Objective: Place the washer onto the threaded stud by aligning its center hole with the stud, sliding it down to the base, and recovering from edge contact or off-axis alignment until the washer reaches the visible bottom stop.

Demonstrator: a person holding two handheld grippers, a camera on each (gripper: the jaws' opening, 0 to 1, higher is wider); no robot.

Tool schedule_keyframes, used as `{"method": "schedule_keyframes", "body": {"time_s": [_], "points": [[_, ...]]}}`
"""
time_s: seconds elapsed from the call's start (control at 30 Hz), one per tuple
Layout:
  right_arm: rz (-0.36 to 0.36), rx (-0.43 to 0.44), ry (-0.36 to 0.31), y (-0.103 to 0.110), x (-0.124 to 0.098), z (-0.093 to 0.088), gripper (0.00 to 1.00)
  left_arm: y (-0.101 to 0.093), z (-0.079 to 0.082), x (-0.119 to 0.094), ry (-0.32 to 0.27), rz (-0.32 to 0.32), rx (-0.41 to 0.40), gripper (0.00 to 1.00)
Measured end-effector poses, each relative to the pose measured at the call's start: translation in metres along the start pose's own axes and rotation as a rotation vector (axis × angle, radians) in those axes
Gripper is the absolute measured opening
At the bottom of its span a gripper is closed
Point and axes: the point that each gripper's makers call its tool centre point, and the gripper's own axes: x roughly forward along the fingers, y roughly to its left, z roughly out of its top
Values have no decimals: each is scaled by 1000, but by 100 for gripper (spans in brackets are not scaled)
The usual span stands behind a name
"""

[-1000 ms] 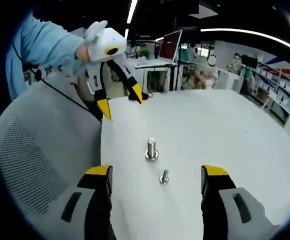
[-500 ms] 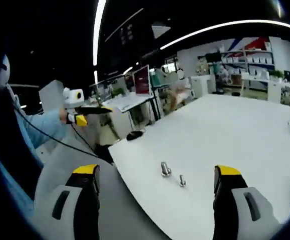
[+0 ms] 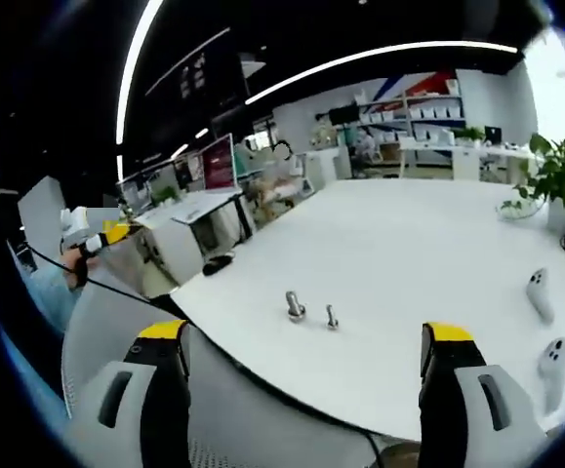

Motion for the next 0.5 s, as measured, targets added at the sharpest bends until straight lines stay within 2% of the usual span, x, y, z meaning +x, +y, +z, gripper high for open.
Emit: {"method": "schedule_keyframes", "body": {"time_s": [0.1,0.17,0.27,0.37,0.4,0.5], "points": [[-74,14,43,2,1,-15,100,-6,-9,2,16,-26,-24,99],[-138,41,79,-11,0,-30,100,-11,-13,6,23,-43,-71,99],[-223,-11,44,-15,-3,-22,100,-16,-20,11,30,-63,-84,99],[-230,-43,37,-12,0,-22,100,-19,-16,13,-1,-91,-111,97],[-243,-65,37,-13,0,-23,100,-19,-16,14,-2,-94,-106,98],[-211,-83,58,-8,6,-27,95,-29,-17,19,19,-114,-62,99]]}}
